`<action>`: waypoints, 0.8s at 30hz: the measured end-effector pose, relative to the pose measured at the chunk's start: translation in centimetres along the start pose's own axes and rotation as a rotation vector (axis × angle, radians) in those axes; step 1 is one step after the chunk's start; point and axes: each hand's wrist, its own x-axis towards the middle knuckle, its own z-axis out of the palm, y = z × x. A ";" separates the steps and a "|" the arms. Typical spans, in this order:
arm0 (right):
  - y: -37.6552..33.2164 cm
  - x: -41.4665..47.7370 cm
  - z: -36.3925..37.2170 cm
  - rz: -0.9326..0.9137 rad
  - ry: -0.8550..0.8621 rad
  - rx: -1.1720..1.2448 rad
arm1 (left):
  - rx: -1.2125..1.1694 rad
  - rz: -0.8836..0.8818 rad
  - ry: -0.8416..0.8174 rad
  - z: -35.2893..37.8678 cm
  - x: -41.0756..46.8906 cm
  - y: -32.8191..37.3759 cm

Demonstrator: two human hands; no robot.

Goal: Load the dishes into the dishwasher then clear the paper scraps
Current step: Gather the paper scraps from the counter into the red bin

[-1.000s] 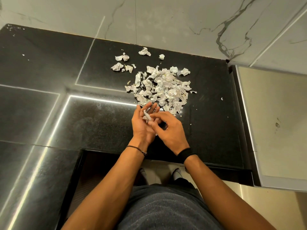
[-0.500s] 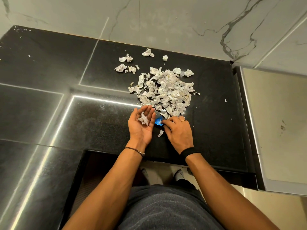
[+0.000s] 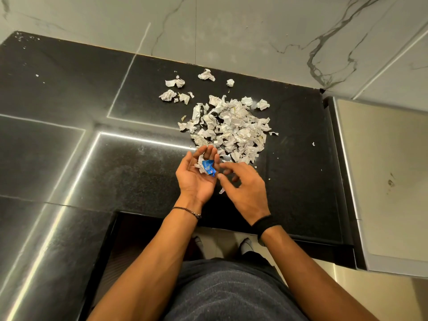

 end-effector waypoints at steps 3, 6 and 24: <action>1.6 -1.1 0.3 0.057 -0.043 -0.050 | -0.033 -0.008 0.000 -0.1 0.1 0.3; 3.1 -2.1 1.3 -0.011 -0.204 -0.204 | -0.052 -0.007 0.006 -0.1 0.0 0.4; -2.4 3.3 1.1 0.112 0.029 0.258 | 0.035 -0.020 0.036 -0.1 -0.6 1.4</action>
